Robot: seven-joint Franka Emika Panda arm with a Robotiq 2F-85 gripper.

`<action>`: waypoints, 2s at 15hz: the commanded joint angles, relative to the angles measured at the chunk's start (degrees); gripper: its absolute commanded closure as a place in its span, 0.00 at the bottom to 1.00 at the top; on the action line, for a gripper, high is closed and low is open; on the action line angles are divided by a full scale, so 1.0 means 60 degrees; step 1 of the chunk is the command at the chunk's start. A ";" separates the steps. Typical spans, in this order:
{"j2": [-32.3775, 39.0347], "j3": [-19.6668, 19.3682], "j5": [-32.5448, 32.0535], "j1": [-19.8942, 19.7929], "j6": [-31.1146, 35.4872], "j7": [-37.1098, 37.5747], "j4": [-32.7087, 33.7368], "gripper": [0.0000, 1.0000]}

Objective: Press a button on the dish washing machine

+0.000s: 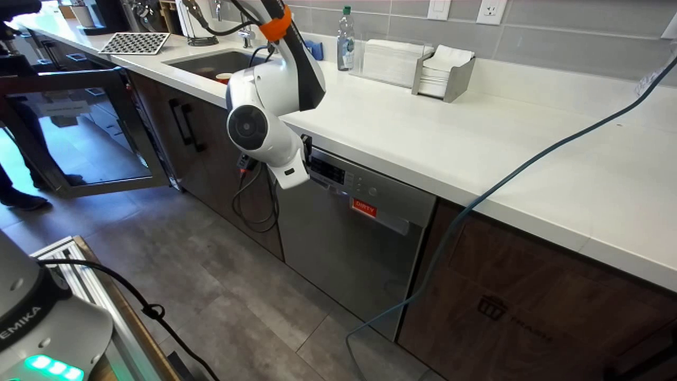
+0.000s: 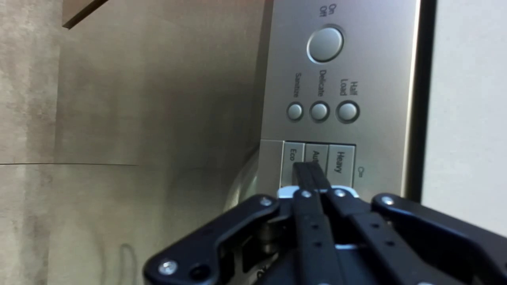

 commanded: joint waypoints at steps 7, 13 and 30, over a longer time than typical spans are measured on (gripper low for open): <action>-0.0099 -0.0323 0.0157 0.0150 0.0334 -0.0790 0.0176 1.00; -0.0328 -0.0501 0.0133 0.0545 0.1394 -0.1920 0.0024 1.00; -0.1593 0.2595 -0.5650 -0.0177 0.4912 -0.0442 -0.1812 0.00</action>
